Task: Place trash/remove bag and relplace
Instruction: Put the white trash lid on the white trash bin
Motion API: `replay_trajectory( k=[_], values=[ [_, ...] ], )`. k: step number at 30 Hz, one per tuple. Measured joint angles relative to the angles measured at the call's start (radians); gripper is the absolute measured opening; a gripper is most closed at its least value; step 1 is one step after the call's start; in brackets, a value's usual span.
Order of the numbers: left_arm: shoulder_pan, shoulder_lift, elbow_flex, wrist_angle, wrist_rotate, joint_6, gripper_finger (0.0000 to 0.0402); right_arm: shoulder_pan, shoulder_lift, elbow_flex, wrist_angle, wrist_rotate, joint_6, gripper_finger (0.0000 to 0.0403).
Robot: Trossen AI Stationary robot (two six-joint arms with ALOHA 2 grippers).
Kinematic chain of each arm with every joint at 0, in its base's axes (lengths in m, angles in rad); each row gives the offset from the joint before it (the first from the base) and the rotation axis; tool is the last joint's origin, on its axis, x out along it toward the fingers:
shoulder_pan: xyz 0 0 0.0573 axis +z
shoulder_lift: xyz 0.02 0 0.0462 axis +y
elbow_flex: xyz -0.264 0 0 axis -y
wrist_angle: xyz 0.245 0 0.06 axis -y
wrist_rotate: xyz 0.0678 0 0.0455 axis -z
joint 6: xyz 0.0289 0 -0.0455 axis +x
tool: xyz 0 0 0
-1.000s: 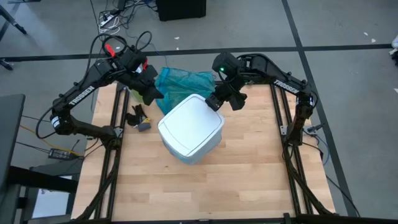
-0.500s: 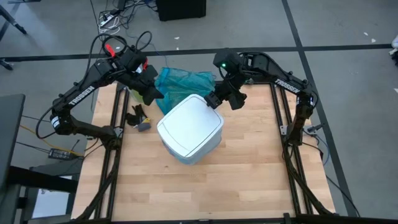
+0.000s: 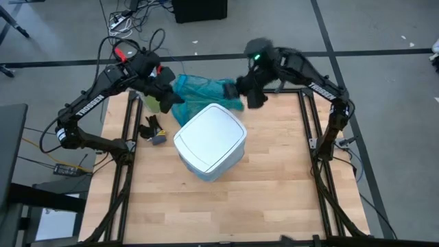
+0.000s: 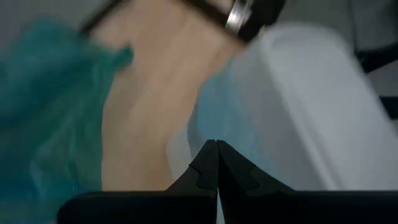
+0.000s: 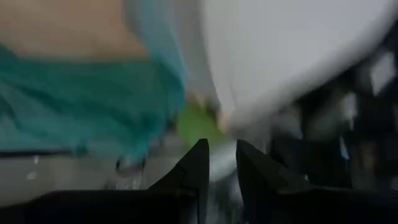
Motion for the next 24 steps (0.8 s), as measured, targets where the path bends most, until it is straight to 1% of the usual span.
replay_trajectory(
  k=[2, 4, 6, 8, 9, 11, 13, 15, 18, 22, 24],
  values=[
    [0.0, -0.005, 0.0, 0.115, 0.016, -0.019, 0.0005, -0.033, -0.034, 0.0, 0.111, 0.035, 0.091, 0.0064],
    [0.0, -0.012, 0.0, 0.264, 0.065, -0.059, 0.0005, -0.074, -0.071, 0.001, 0.217, 0.05, 0.257, 0.0058],
    [-0.001, -0.018, 0.0, 0.429, 0.168, -0.119, 0.0005, -0.121, -0.113, 0.001, 0.286, 0.072, 0.48, 0.0051],
    [-0.019, -0.019, 0.0, 0.591, 0.291, -0.181, 0.0004, -0.176, -0.16, 0.001, 0.318, 0.085, 0.722, 0.0043],
    [-0.031, -0.02, 0.0, 0.652, 0.33, -0.191, 0.0003, -0.206, -0.185, 0.001, 0.325, 0.081, 0.844, 0.0039],
    [-0.055, -0.021, 0.0, 0.715, 0.383, -0.18, 0.0003, -0.267, -0.229, 0.001, 0.319, 0.053, 1.051, 0.0032],
    [-0.07, -0.02, 0.0, 0.713, 0.39, -0.126, 0.0002, -0.31, -0.264, 0.002, 0.296, 0.017, 1.181, 0.0024],
    [-0.079, -0.009, 0.0, 0.692, 0.39, -0.068, 0.0002, -0.333, -0.29, 0.002, 0.265, -0.014, 1.24, 0.0017],
    [-0.1, 0.019, 0.0, 0.651, 0.386, -0.009, 0.0001, -0.332, -0.328, 0.001, 0.248, -0.024, 1.28, 0.0004],
    [-0.138, 0.064, 0.0, 0.577, 0.399, 0.077, 0.0001, -0.309, -0.369, 0.001, 0.248, -0.024, 1.294, 0.0004],
    [-0.151, 0.079, 0.0, 0.524, 0.411, 0.163, 0.0001, -0.297, -0.378, 0.001, 0.245, -0.024, 1.294, 0.0004]
  ],
)
